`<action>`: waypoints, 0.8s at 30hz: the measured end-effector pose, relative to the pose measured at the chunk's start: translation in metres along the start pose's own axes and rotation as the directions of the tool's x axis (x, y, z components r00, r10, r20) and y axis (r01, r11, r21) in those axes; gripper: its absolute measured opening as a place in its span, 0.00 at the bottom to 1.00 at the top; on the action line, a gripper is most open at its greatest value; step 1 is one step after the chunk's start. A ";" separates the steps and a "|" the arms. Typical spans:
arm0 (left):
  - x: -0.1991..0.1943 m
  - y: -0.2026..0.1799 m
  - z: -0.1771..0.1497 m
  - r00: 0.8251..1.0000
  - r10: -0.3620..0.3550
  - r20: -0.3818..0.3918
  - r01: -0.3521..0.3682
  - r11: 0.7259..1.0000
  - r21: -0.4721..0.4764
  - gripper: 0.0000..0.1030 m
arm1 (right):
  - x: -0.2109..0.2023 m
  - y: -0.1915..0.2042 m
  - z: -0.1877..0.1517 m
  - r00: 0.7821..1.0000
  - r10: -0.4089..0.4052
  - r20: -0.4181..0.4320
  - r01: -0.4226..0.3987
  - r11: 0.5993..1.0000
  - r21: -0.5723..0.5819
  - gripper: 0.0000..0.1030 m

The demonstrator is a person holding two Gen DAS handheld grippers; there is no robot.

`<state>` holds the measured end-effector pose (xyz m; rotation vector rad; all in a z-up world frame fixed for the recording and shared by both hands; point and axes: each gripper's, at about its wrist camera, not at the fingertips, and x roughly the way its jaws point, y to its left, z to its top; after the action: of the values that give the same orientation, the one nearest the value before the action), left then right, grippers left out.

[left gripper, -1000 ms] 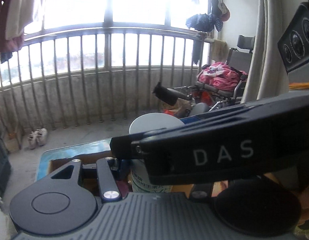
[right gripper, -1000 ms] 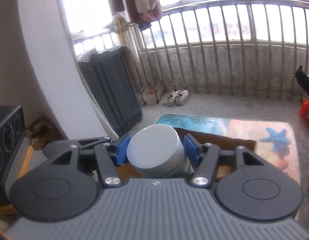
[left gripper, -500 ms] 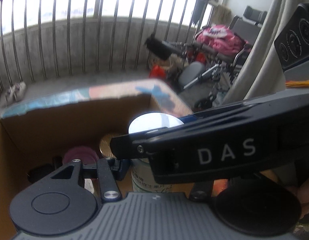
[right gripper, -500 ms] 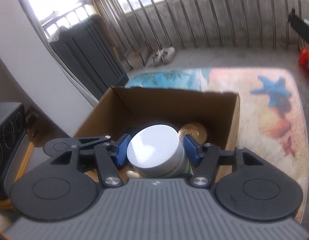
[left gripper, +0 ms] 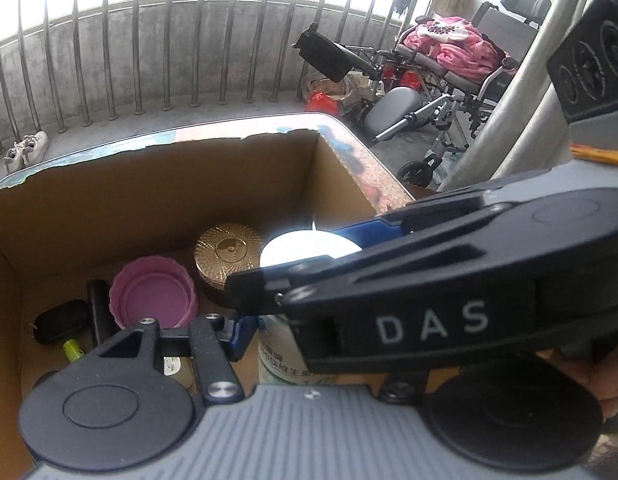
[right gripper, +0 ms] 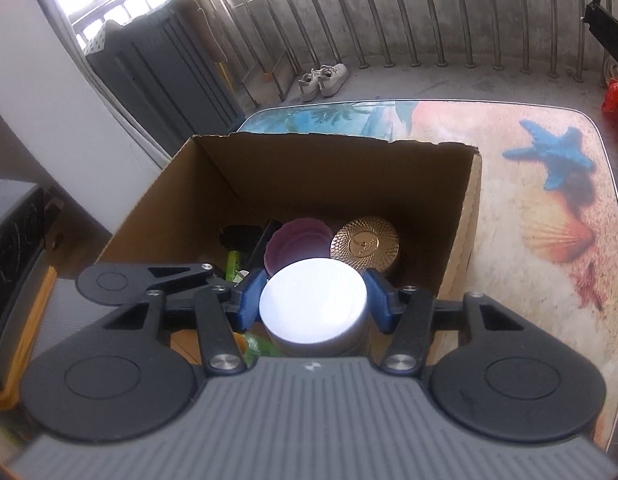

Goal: Organize rigid objects
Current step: 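Carry the white jar into the box and open the right tool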

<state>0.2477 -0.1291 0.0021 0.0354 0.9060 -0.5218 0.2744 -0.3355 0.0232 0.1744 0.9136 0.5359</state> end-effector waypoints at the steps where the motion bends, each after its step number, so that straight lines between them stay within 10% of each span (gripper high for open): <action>1: -0.001 0.000 0.000 1.000 0.001 -0.001 -0.001 1.000 -0.001 0.58 | 0.000 0.001 0.000 1.000 -0.003 -0.002 0.003 1.000 -0.006 0.51; 24: -0.008 -0.010 -0.003 0.999 0.037 0.027 -0.038 0.998 0.048 0.77 | -0.007 0.016 -0.003 0.996 -0.081 0.038 0.085 0.990 -0.110 0.65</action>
<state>0.2365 -0.1335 0.0081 0.0890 0.8653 -0.5084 0.2630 -0.3253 0.0323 0.0437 0.8523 0.5042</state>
